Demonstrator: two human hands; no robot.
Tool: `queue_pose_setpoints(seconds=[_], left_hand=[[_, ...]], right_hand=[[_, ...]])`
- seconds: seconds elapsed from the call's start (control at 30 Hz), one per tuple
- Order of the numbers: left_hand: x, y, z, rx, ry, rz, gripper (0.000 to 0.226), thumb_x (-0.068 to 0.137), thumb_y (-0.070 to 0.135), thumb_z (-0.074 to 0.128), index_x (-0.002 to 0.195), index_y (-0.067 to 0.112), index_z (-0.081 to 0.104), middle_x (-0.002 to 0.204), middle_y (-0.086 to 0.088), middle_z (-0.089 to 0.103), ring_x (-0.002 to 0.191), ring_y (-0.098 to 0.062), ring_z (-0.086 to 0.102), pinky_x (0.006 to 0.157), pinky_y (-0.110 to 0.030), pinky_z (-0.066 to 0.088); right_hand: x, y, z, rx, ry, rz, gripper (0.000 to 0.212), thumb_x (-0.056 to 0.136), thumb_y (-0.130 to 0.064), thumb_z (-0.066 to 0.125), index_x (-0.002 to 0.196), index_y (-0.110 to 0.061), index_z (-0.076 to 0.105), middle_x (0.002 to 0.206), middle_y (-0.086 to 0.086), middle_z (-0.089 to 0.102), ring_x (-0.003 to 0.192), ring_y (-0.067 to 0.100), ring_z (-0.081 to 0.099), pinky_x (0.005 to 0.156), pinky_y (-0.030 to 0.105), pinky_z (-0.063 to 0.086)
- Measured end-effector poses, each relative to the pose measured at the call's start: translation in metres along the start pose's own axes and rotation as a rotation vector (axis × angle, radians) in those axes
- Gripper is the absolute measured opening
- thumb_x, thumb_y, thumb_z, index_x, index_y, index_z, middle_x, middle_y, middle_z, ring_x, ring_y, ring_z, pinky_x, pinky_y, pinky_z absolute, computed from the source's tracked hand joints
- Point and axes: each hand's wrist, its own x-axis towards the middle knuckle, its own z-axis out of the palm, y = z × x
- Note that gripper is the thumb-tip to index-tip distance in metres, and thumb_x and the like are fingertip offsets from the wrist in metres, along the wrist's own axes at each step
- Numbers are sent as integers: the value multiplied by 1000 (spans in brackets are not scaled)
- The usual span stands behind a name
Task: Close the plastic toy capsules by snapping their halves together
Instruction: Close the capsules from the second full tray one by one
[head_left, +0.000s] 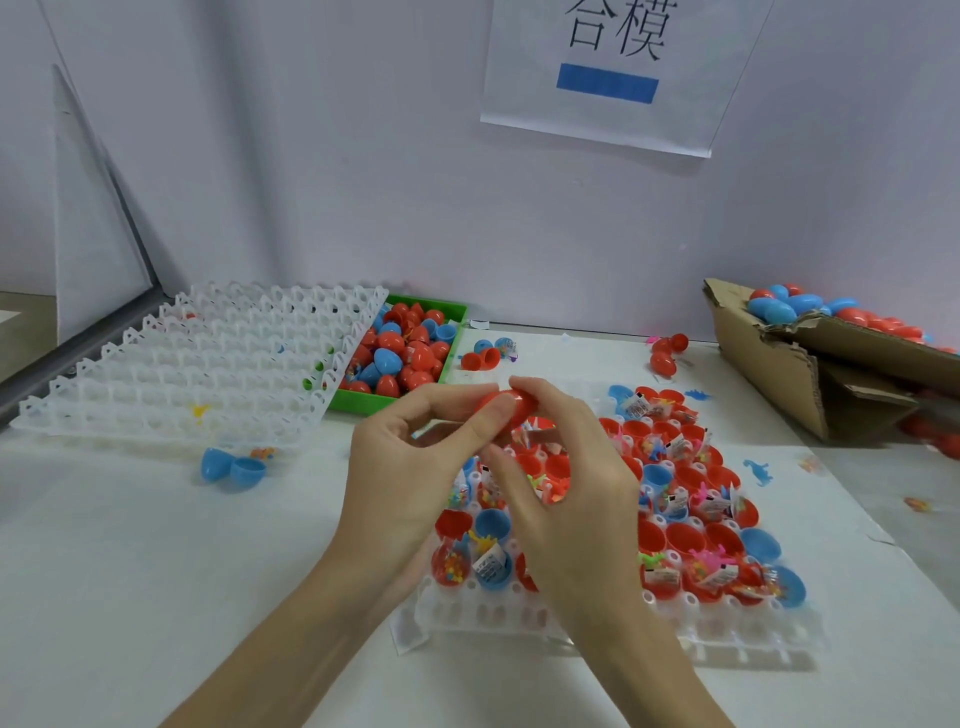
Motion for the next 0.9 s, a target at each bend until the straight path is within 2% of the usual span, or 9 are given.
queue_pose_setpoints(seconds=[0.1, 0.27, 0.33, 0.43, 0.53, 0.6, 0.7, 0.8, 0.9], left_hand=[[-3, -4, 4, -75, -20, -109, 31, 71, 32, 88, 97, 15, 82, 101, -9, 80, 102, -22, 77, 85, -27, 62], [-6, -8, 4, -57, 44, -147, 31, 71, 31, 89, 98, 18, 84, 102, -5, 81, 101, -21, 77, 84, -28, 62], [-8, -10, 5, -42, 73, -145, 27, 73, 30, 89, 97, 20, 85, 100, -3, 81, 99, -19, 78, 83, -28, 63], [-11, -12, 9, -18, 110, -150, 23, 74, 32, 89, 95, 25, 85, 98, 2, 81, 97, -16, 78, 79, -25, 63], [-11, -12, 9, 6, 89, -191, 21, 79, 39, 83, 96, 27, 85, 100, 3, 81, 99, -15, 78, 83, -29, 63], [-11, -11, 8, -56, 44, -231, 22, 83, 38, 79, 99, 24, 85, 103, -1, 81, 101, -18, 78, 88, -32, 63], [-8, -7, 6, -209, -4, -305, 24, 78, 27, 80, 101, 18, 84, 110, -7, 80, 106, -21, 76, 90, -31, 62], [-3, -4, 4, -391, -45, -427, 26, 80, 17, 79, 103, 6, 82, 113, -15, 78, 109, -22, 75, 87, -29, 62], [0, -4, 3, -456, -49, -490, 27, 85, 10, 76, 110, -2, 79, 115, -19, 77, 108, -24, 76, 85, -30, 62]], right_hand=[[-1, 2, -1, -120, 65, -21, 43, 87, -19, 80, 127, -13, 67, 119, -5, 69, 110, -1, 59, 98, 8, 44], [-2, 1, 1, -195, 34, -15, 43, 89, -13, 79, 130, -9, 66, 123, 0, 69, 114, 6, 62, 102, 8, 43], [-3, 0, 2, -189, 22, 2, 48, 88, -12, 79, 134, -10, 65, 124, -3, 68, 112, 0, 60, 101, 5, 41], [-3, 0, 2, -148, 8, 38, 58, 86, -10, 81, 139, -11, 60, 119, -13, 60, 106, -18, 52, 95, -3, 37], [-2, 0, 1, -132, 4, 55, 59, 86, -14, 80, 141, -12, 59, 117, -15, 58, 105, -16, 52, 93, -4, 37], [0, -2, -1, -124, 16, 64, 56, 87, -18, 79, 140, -15, 60, 117, -15, 60, 104, -9, 57, 93, -3, 38], [0, -2, -3, -120, 27, 38, 52, 88, -13, 79, 137, -14, 62, 120, -12, 63, 107, 1, 61, 94, 1, 40], [1, 0, -4, -114, -3, 13, 49, 89, -11, 78, 135, -13, 63, 120, -12, 63, 107, -4, 58, 94, 1, 39], [2, 2, -6, -151, -47, -7, 45, 90, -11, 76, 134, -11, 64, 121, -8, 65, 106, -5, 57, 96, 0, 39]])
